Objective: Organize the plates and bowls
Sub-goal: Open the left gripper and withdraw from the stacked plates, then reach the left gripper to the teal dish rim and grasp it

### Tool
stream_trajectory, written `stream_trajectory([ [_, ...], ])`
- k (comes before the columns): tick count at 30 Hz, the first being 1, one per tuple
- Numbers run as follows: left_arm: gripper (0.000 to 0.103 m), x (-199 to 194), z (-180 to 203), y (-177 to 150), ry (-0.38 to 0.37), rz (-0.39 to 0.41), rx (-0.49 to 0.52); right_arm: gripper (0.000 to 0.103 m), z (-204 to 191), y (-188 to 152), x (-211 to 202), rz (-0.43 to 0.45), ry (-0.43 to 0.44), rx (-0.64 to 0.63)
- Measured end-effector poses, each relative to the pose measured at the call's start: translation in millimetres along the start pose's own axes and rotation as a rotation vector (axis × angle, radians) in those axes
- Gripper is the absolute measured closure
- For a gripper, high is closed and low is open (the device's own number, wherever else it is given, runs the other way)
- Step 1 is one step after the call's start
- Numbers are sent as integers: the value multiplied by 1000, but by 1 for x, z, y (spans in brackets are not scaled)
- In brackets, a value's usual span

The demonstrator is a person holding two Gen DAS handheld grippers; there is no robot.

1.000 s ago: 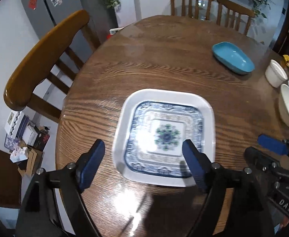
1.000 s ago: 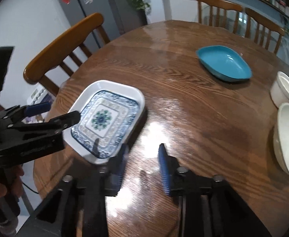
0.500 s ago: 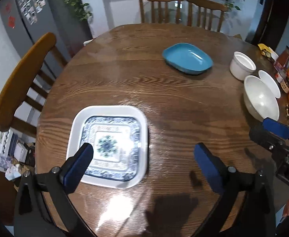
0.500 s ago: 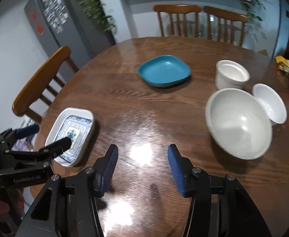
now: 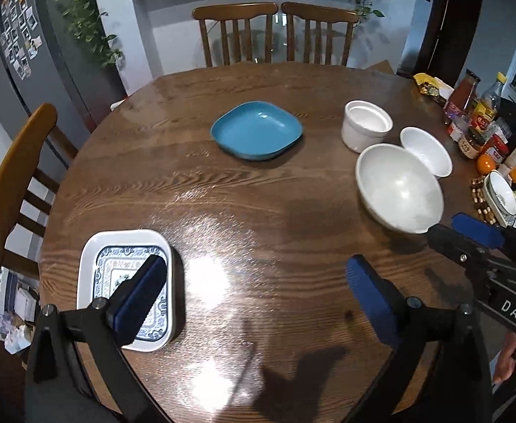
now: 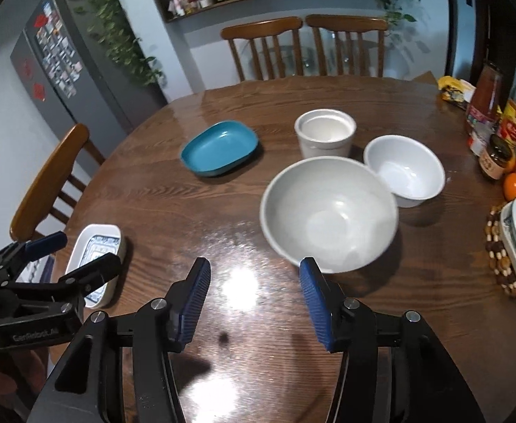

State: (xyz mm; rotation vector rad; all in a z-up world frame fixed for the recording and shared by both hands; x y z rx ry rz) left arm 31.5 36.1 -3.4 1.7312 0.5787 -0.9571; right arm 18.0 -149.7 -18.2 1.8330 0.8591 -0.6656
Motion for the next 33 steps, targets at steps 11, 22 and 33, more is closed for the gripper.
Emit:
stream_trajectory([
  [11, 1, -32, 15, 40, 37, 95, 40, 49, 11, 42, -34, 96, 23, -3],
  [22, 1, -39, 5, 81, 96, 139, 69, 49, -12, 83, -48, 153, 5, -83],
  [33, 1, 13, -42, 114, 106, 93, -32, 49, -46, 131, 0, 104, -13, -132],
])
Point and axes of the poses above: each gripper's, at about its wrist camera, not at the fingertips, and x roughly the way its jaws point, z to its right, y to its top, the point moved 1 cm from there along x, roughly the way its jaws point, and after that the axes turned 13 degrees about x, right-handed, at the moved point
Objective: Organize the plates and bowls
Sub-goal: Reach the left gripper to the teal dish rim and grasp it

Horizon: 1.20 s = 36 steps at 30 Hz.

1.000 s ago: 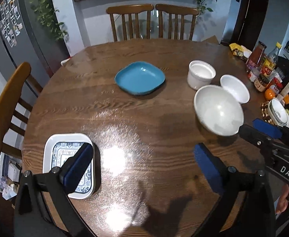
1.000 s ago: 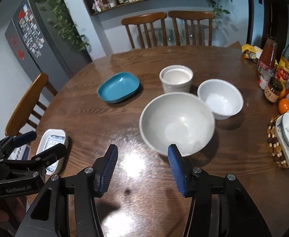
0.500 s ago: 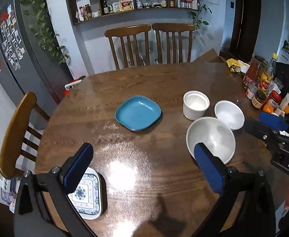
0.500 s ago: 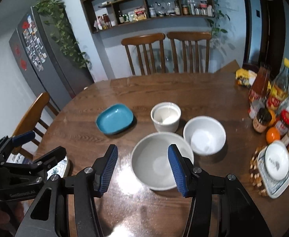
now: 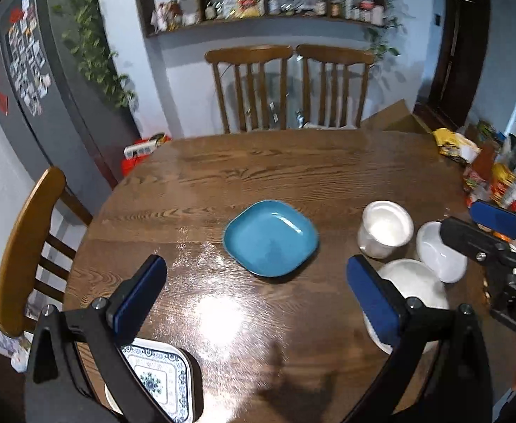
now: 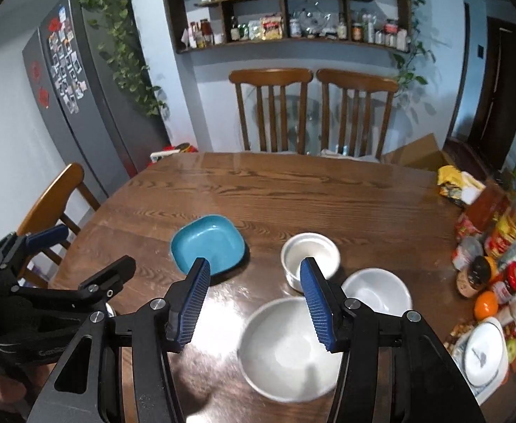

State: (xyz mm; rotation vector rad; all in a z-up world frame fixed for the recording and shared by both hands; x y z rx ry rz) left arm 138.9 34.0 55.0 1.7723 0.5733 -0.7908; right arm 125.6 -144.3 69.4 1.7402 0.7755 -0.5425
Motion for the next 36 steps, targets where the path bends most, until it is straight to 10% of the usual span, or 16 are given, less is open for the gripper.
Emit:
stream_trajectory([
  [16, 3, 135, -28, -33, -62, -217, -133, 49, -18, 2, 169, -295, -3, 45],
  [28, 48, 178, -27, -38, -152, -277, -165, 49, -15, -1, 226, -364, -85, 36],
  [36, 69, 182, -25, -36, -185, -271, -153, 74, -12, -1, 256, -450, -71, 40],
])
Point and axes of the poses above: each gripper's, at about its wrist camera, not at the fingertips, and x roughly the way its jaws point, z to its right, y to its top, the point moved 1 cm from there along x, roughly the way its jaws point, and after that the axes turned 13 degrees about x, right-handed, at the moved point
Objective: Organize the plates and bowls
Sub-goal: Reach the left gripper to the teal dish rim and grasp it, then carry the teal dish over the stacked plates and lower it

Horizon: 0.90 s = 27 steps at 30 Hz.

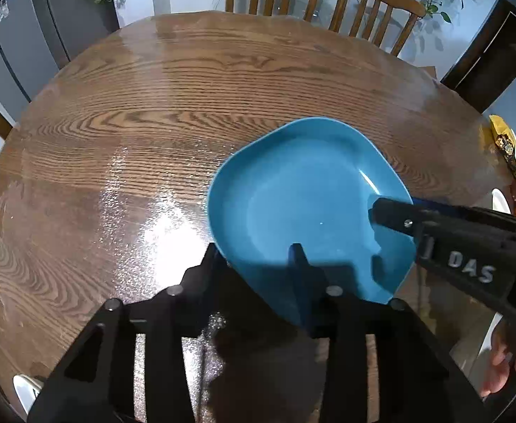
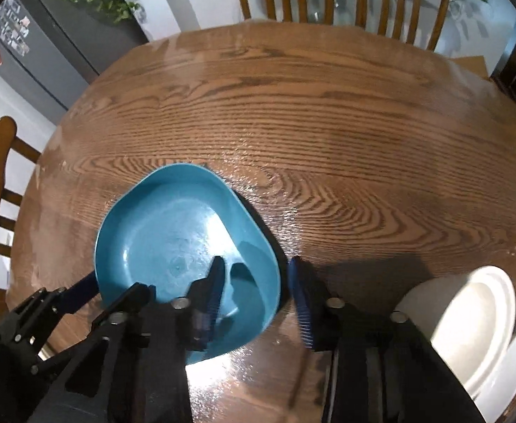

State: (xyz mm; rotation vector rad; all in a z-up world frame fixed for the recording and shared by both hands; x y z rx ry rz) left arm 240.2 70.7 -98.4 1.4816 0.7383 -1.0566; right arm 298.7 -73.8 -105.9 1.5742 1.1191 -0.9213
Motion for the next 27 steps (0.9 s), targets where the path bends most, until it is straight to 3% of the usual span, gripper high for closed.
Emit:
stream_trajectory([
  [4, 70, 3, 2, 1, 23, 7, 23, 90, 0, -1, 1, 13, -47, -29],
  [8, 79, 4, 1, 1, 25, 10, 26, 92, 3, -5, -5, 25, -65, -31],
  [15, 79, -15, 3, -4, 51, 55, 46, 94, 5, -30, -29, 51, -22, -43],
  [21, 79, -50, 5, -22, 76, 116, 82, 94, 7, -57, -64, 82, 81, -46],
  [27, 80, -80, 19, -46, 111, 158, 126, 94, 1, -96, -93, 135, 91, -86],
])
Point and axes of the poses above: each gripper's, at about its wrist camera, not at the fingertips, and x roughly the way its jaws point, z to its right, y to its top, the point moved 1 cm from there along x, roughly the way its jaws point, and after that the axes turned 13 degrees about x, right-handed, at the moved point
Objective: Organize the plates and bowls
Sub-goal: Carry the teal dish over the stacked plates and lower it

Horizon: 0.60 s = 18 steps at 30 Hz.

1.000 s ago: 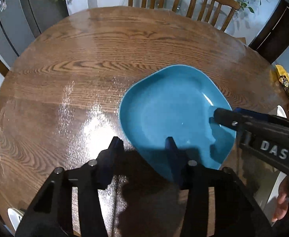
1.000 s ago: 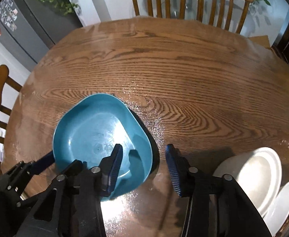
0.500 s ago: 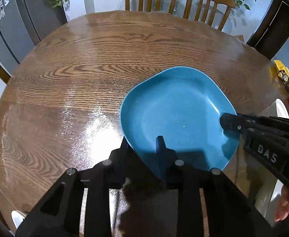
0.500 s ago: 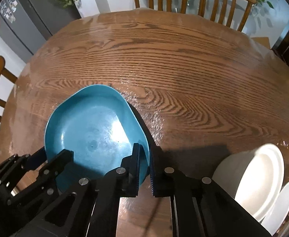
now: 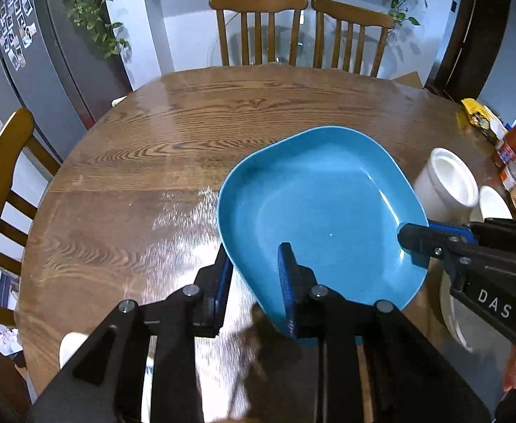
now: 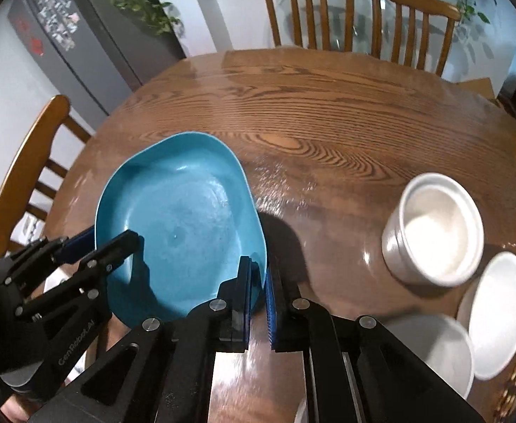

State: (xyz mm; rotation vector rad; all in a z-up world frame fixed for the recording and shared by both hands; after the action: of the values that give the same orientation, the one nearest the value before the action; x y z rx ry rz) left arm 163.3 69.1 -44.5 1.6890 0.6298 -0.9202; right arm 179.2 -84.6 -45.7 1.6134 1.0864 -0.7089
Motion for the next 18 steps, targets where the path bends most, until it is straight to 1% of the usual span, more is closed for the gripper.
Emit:
stream_trajectory([
  [2, 79, -7, 3, -7, -3, 3, 0, 94, -3, -11, -13, 17, 4, -11],
  [4, 79, -15, 5, -15, -1, 8, 1, 94, -4, -21, -23, 13, 21, -7],
  [13, 79, -37, 24, -45, -8, 4, 10, 94, 0, -59, -40, 5, 39, -7],
  [18, 80, -48, 23, -64, 2, 6, -8, 94, -6, -77, -48, -14, 57, -32],
])
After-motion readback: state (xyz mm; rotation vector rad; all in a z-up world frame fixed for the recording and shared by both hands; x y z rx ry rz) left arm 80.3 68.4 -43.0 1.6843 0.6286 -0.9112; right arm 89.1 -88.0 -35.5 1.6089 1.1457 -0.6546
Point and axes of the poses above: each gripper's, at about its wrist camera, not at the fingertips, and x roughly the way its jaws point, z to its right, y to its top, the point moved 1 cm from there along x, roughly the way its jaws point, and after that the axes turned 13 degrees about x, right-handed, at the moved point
